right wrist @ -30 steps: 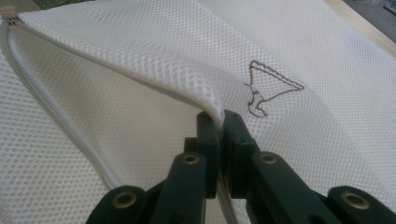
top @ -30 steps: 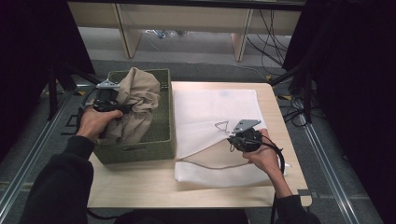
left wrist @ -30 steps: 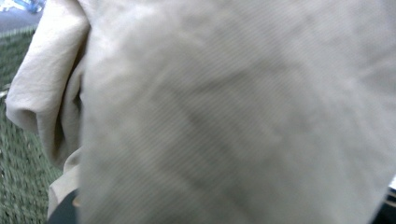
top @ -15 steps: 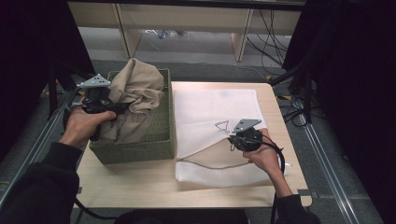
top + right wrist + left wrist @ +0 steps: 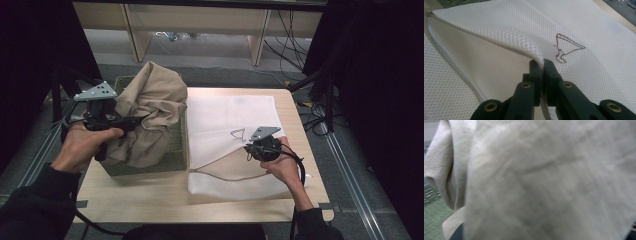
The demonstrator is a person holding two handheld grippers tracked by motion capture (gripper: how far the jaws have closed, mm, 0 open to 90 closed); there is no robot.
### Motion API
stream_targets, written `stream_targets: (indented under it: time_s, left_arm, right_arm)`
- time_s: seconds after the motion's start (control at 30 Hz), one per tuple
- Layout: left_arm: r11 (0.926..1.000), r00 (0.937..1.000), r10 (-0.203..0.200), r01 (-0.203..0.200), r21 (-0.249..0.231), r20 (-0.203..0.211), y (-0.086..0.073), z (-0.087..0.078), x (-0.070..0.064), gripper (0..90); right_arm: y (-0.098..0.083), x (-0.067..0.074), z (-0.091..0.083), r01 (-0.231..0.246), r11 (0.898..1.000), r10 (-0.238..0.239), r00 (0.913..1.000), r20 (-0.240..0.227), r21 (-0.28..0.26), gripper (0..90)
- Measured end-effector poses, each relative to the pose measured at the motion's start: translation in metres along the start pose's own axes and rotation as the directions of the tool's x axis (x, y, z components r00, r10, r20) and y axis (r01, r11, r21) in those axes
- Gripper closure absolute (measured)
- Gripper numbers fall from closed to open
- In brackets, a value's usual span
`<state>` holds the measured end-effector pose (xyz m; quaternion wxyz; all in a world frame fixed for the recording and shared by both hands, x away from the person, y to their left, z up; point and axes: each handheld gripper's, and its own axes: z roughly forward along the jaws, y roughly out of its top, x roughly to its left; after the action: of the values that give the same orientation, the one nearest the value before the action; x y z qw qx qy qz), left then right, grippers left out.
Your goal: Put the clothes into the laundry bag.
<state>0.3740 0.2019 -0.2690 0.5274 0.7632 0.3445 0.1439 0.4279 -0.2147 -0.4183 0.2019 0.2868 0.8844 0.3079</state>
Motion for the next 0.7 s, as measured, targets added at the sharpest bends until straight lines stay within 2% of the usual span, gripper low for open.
stream_targets:
  time_s: [0.1, 0.2, 0.37, 0.43, 0.47, 0.57, 0.63, 0.7]
  left_arm:
    - [1.0000, 0.9990, 0.008, -0.008, -0.002, 0.045, 0.001, -0.001, -0.014, 70.5]
    - [0.9997, 0.9971, 0.026, -0.026, 0.004, 0.071, 0.002, -0.002, -0.028, 70.5]
    - [0.9994, 0.9895, 0.028, -0.031, 0.016, 0.142, -0.004, 0.006, -0.048, 70.5]
    - [0.9995, 0.9864, 0.018, -0.022, 0.024, 0.163, -0.007, 0.009, -0.057, 70.4]
    - [0.9991, 0.9830, 0.021, -0.028, 0.032, 0.182, -0.009, 0.012, -0.062, 70.4]
    - [0.9983, 0.9699, 0.024, -0.036, 0.046, 0.242, -0.013, 0.019, -0.076, 70.4]
    - [0.9974, 0.9633, 0.033, -0.049, 0.053, 0.266, -0.016, 0.023, -0.086, 70.3]
    - [0.9956, 0.9537, 0.040, -0.063, 0.069, 0.298, -0.020, 0.029, -0.095, 70.3]
  right_arm:
    - [0.000, 0.000, 0.000, 0.003, 1.000, -0.003, 1.0000, 0.000, -0.005, 87.3]
    - [0.000, -0.002, 0.000, 0.015, 1.000, -0.015, 0.9999, -0.002, -0.008, 87.3]
    - [0.000, -0.002, -0.001, -0.008, 1.000, 0.008, 1.0000, -0.001, -0.008, 87.3]
    - [0.000, -0.003, 0.000, 0.006, 1.000, -0.005, 1.0000, 0.007, -0.024, 87.3]
    - [0.001, -0.004, 0.000, 0.013, 0.999, -0.012, 0.9999, 0.008, -0.031, 87.3]
    - [0.001, -0.004, -0.001, -0.005, 1.000, 0.005, 1.0000, 0.004, -0.022, 87.3]
    - [0.001, -0.006, -0.002, 0.016, 1.000, -0.016, 0.9999, -0.006, -0.017, 87.3]
    - [0.001, -0.006, -0.003, 0.004, 1.000, -0.004, 1.0000, -0.005, -0.021, 87.3]
